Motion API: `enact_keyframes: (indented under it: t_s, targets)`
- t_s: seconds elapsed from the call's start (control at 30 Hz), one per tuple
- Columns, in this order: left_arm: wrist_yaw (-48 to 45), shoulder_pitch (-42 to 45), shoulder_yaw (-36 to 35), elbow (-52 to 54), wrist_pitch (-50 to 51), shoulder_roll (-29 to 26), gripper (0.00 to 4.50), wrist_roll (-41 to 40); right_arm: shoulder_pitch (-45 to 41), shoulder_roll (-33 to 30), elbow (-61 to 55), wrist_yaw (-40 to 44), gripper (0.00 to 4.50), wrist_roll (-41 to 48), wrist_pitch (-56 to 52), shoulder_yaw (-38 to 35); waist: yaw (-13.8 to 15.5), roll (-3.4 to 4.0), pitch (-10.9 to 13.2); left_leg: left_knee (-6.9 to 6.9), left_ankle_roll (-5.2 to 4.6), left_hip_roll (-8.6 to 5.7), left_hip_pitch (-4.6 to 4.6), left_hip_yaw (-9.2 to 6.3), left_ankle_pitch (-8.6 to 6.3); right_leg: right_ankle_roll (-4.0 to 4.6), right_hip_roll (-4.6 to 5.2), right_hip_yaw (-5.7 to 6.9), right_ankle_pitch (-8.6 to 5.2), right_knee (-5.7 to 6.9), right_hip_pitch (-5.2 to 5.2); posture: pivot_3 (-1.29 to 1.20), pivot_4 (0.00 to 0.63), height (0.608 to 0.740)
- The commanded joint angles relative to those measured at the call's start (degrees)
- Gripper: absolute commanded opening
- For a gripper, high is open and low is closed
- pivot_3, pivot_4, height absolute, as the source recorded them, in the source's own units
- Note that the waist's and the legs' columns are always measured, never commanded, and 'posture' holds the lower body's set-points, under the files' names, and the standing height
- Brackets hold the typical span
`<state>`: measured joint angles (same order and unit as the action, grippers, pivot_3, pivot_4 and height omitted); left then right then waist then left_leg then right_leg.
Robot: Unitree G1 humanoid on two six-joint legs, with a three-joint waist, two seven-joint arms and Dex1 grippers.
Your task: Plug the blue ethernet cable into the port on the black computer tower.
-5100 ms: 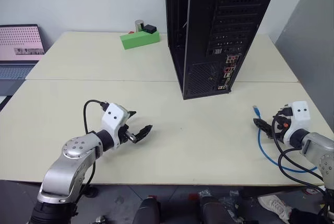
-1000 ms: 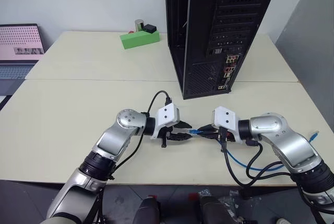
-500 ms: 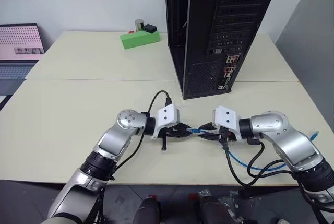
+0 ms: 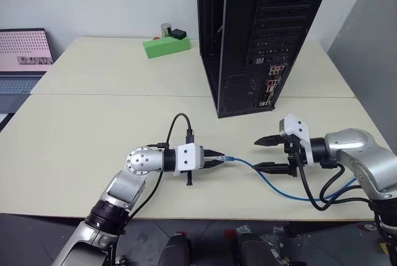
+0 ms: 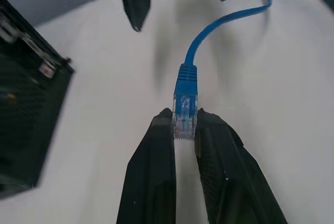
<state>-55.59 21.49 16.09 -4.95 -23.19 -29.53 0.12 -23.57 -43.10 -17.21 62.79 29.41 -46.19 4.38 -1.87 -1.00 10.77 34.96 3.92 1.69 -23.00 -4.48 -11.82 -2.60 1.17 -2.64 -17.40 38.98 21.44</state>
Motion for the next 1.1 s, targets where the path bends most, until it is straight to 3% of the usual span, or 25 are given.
enact_keyframes:
  t_s: [0.03,0.17,0.3,0.7,0.73,0.87,1.1]
  targets:
    - [7.6,0.6,-1.8,-4.9,-17.7,0.0,0.29,6.8,-0.2,3.8,-2.1,-3.6,3.90,6.0,-5.6,-2.4,0.0,0.00,0.0,0.01,0.00,0.01,0.01,-0.01,0.00,0.00,0.00,0.02,0.00,-0.01,-0.01,0.00,0.150,0.740]
    - [14.4,1.9,-2.7,-9.0,-28.4,0.0,0.29,11.8,-0.8,7.7,-2.3,-7.1,3.90,10.0,-10.1,-3.3,0.2,0.00,0.0,0.00,0.00,0.00,-0.01,-0.01,0.00,0.00,0.01,0.02,0.00,0.00,0.01,0.00,0.150,0.740]
    - [18.7,2.7,-2.9,-10.7,-32.8,0.0,0.29,14.3,-0.8,9.9,-2.9,-9.6,3.90,12.6,-12.3,-3.7,0.2,0.00,0.0,0.00,0.00,-0.01,-0.02,-0.01,0.00,-0.01,0.02,0.04,0.00,0.00,0.00,0.00,0.150,0.740]
    - [24.3,3.6,-1.3,-10.8,-34.5,0.6,0.29,18.2,-1.5,12.9,-3.1,-14.3,3.90,16.1,-13.7,-4.3,0.1,0.00,0.0,0.00,0.00,0.00,-0.02,-0.01,0.00,-0.01,0.00,0.06,0.00,0.02,0.01,0.00,0.150,0.740]
    - [24.5,3.6,-1.2,-10.5,-34.5,0.6,0.29,18.5,-1.6,12.9,-3.0,-14.5,3.54,16.2,-13.7,-4.3,0.1,0.00,0.0,0.00,0.00,-0.01,-0.02,-0.01,0.00,-0.01,0.00,0.06,0.00,0.02,0.01,0.00,0.150,0.740]
    - [25.3,2.9,-1.0,-9.6,-34.3,0.4,0.29,18.8,-1.8,12.9,-3.0,-15.0,2.88,16.6,-13.7,-4.2,0.1,0.00,0.0,0.00,0.00,0.00,-0.02,-0.01,0.00,-0.01,0.00,0.06,0.00,0.02,0.01,0.00,0.150,0.740]
    - [26.0,2.3,-0.6,-9.0,-34.2,-0.3,0.29,18.8,-2.2,12.9,-2.5,-15.0,1.33,16.7,-13.6,-3.8,0.1,0.00,0.0,0.00,0.00,-0.01,-0.02,-0.01,0.00,-0.01,0.00,0.06,0.00,0.02,0.01,0.00,0.150,0.740]
